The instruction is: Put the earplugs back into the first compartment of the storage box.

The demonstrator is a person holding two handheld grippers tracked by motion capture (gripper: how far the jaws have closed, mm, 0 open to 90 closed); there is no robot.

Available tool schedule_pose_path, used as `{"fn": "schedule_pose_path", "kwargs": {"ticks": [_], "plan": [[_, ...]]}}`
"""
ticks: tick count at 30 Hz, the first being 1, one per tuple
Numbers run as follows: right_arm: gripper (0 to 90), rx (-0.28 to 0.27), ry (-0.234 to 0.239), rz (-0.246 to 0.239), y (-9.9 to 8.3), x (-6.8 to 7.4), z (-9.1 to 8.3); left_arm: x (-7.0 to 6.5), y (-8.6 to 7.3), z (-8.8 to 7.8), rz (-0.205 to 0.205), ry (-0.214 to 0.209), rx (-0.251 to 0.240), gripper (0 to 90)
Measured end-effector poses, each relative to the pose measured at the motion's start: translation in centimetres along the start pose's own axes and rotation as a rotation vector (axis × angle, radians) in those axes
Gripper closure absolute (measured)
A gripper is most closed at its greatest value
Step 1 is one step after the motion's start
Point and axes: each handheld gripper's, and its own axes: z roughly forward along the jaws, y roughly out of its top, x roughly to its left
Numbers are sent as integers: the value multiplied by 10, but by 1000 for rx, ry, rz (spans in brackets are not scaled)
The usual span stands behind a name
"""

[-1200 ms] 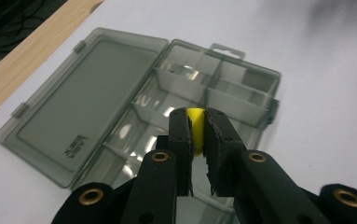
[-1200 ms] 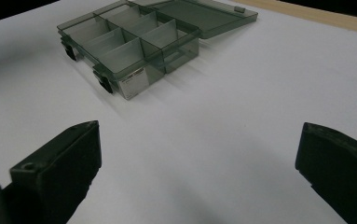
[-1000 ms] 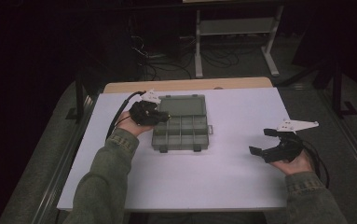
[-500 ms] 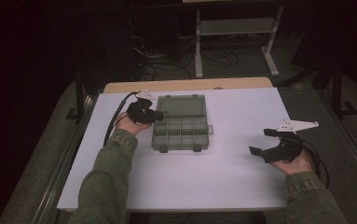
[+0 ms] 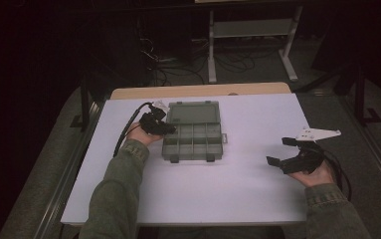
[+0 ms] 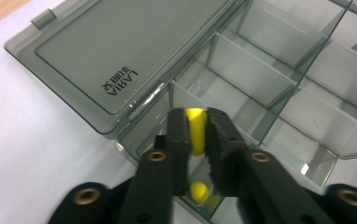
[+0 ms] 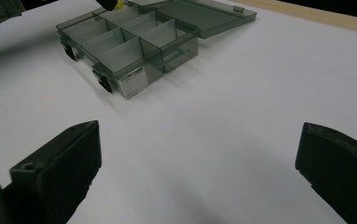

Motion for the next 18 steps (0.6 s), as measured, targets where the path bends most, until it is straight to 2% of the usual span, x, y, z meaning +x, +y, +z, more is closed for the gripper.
{"fn": "schedule_pose_path", "kwargs": {"ticks": [3, 5, 7, 9, 13, 15, 18], "plan": [[0, 1, -1, -1, 0, 0, 0, 1, 0, -2, -8, -17, -6, 541], [0, 1, -1, 0, 0, 0, 0, 3, -1, -6, -34, -43, -18, 458], [0, 3, 0, 2, 0, 0, 0, 2, -1, -8, -37, -46, -17, 405], [0, 4, 0, 0, 0, 0, 1, 1, -4, -13, -44, -65, -44, 346], [0, 5, -4, -1, 0, 0, 1, -3, -8, -19, -47, -82, -56, 161], [0, 4, -5, -2, 0, 0, 0, -5, -10, -23, -41, -97, -75, 110], [0, 7, -4, 0, 0, 0, 1, -7, -12, -28, -55, -121, -103, 31]]}}
